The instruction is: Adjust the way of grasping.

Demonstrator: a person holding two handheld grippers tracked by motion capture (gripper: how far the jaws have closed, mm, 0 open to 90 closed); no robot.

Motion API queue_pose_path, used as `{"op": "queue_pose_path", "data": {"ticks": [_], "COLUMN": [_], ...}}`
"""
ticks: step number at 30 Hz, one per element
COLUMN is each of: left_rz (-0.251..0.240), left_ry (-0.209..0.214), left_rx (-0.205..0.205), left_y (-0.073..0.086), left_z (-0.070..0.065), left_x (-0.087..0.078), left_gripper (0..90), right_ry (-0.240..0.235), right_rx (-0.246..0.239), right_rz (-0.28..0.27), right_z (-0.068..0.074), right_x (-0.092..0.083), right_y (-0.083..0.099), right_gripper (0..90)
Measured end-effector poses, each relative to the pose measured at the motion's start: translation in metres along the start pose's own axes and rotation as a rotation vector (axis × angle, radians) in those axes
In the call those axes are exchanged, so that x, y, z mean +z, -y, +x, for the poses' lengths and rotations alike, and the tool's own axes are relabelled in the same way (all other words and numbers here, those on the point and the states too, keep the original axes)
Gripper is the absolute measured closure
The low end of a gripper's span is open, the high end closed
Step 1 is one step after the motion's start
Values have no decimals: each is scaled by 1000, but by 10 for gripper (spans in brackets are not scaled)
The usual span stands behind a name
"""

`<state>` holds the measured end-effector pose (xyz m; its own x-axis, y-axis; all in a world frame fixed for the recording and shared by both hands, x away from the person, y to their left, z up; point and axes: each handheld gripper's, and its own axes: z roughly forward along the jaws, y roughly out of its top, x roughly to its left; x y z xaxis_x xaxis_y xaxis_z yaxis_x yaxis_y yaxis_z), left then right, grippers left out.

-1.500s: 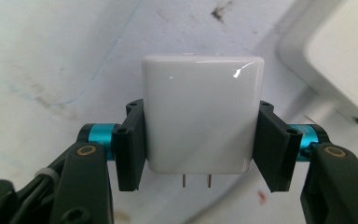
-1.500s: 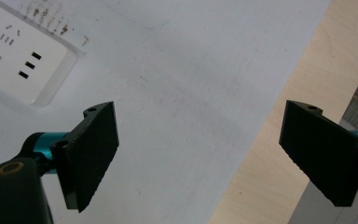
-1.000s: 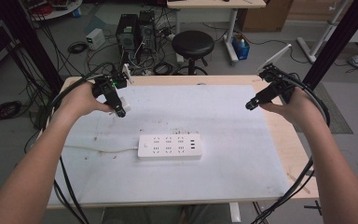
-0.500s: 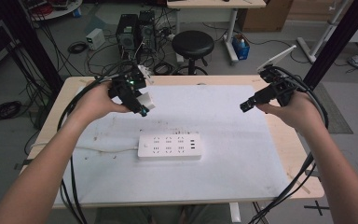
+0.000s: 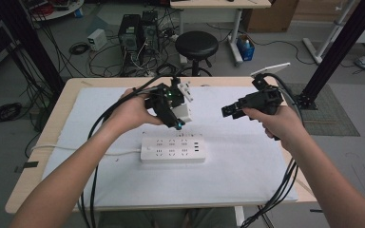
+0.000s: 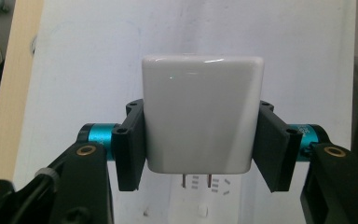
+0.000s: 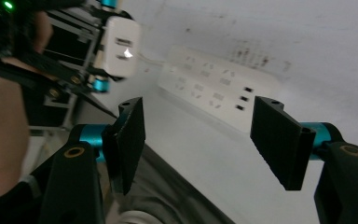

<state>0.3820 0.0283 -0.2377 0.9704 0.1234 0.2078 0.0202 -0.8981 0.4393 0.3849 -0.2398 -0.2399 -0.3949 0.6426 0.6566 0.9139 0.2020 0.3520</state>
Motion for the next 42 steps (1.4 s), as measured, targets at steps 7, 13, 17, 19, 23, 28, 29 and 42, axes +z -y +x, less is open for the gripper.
{"op": "queue_pose_path", "data": {"ticks": [7, 13, 17, 19, 23, 28, 29, 42], "left_rz": [-39, -45, -50, -37, -31, 56, 83, 384], "left_ry": [-18, -26, -41, -75, -141, -146, -136, 129], "left_rx": [61, 77, 101, 125, 140, 94, 71, -387], "left_y": [-27, -39, -42, -42, -42, -20, -12, 110], "left_z": [-16, -23, -26, -28, -31, -20, -16, 32], "left_x": [9, 13, 14, 15, 15, 7, 4, -26], "left_gripper": [426, 426, 425, 425, 400, 254, 254, 248], "right_ry": [-122, -177, -193, -210, -216, -12, -12, 571], "right_rx": [55, 83, 89, 97, 82, -46, -46, -567], "right_rz": [-24, -7, -5, -14, -47, -50, -50, 286], "right_z": [0, 2, 0, -1, -3, -4, -4, 40], "right_x": [23, 38, 44, 47, 47, 23, 23, -11], "right_y": [2, 4, 4, 5, 5, 0, 0, -28], "right_gripper": [408, 465, 585, 609, 621, 621, 621, 620]}}
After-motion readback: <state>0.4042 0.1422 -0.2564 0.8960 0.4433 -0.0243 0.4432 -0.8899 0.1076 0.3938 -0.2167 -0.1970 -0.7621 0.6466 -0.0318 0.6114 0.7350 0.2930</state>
